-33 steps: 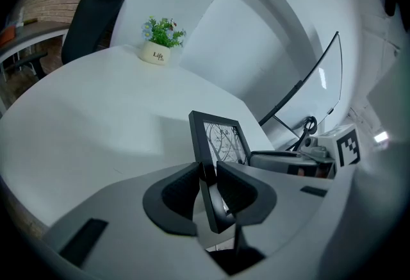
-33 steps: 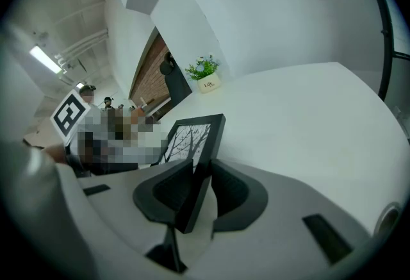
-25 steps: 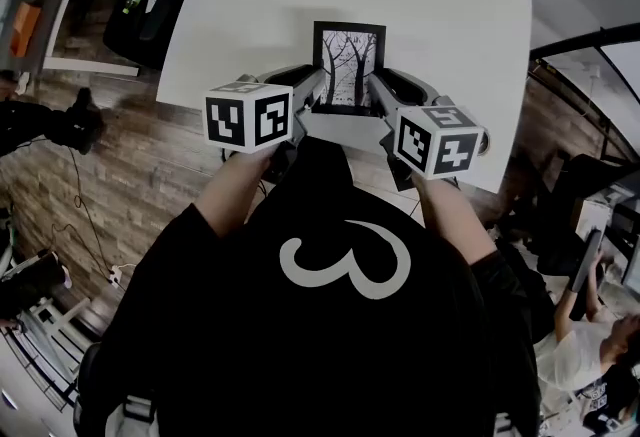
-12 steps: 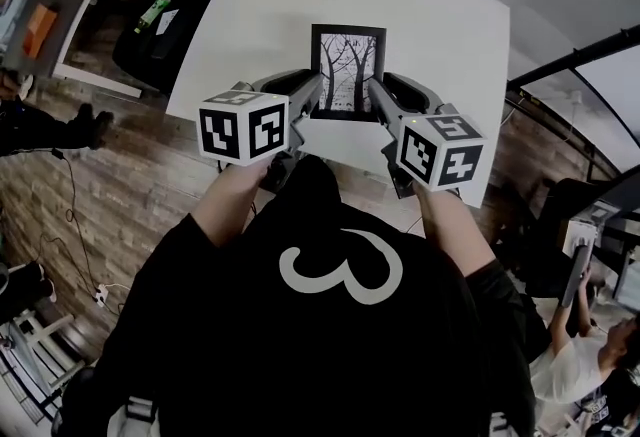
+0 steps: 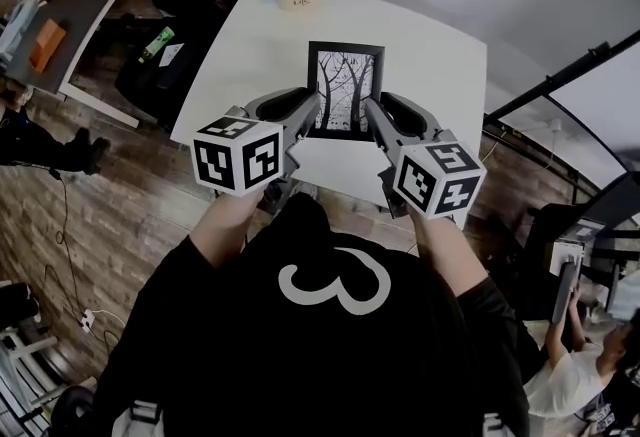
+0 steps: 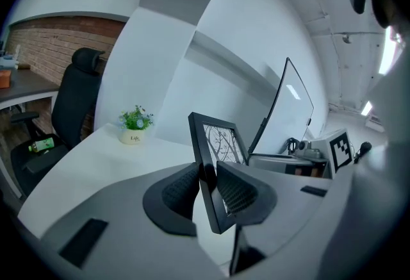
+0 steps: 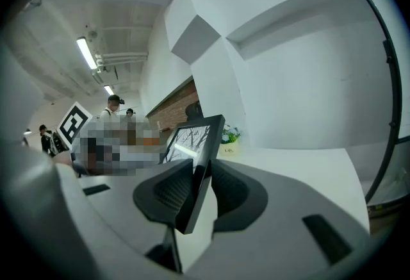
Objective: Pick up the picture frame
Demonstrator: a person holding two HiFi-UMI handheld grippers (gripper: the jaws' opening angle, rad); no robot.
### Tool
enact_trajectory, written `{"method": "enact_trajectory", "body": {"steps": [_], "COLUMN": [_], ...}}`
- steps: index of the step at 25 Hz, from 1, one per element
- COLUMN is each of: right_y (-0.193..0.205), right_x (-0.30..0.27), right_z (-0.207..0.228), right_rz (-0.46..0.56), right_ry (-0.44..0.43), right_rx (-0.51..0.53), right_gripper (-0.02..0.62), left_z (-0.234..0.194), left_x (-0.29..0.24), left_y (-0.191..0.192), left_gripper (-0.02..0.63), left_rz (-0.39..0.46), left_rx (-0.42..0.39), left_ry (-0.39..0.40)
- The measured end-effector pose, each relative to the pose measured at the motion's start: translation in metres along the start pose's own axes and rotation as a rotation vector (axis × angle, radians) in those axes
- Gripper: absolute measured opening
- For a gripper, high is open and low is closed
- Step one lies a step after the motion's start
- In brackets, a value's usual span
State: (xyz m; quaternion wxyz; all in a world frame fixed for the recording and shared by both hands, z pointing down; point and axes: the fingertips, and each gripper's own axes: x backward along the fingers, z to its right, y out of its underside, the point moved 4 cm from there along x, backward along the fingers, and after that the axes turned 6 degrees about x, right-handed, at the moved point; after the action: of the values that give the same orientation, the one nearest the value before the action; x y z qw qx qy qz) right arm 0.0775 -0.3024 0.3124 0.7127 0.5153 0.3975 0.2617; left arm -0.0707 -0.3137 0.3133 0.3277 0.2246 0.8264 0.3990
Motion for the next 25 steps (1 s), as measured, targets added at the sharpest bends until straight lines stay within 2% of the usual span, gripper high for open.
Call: {"method": "enact_trajectory", "body": {"steps": [9, 14, 25], "right_y": [-0.072, -0.082, -0.084], "right_x": [0.014, 0.023, 0.029], "right_z": [0.0, -0.005, -0.008], "right_rz": [0.127, 0.172, 0.231], "right_ry": [0.027, 0.033, 0.053], "right_rx": [0.111, 0.132, 0.112], "right_gripper": [0.101, 0.101, 0.097], "left_z": [0.031, 0.038, 0.044], "left_x": [0.014, 0.023, 0.029], "left_y": [-0.067, -0.074, -0.078], "left_gripper": [0.094, 0.092, 0.091], "left_rz": [0.116, 0.164, 0.19], "left_rx": [-0.109, -0.117, -0.163], "left_ry": [0.032, 0.071, 0.096]}}
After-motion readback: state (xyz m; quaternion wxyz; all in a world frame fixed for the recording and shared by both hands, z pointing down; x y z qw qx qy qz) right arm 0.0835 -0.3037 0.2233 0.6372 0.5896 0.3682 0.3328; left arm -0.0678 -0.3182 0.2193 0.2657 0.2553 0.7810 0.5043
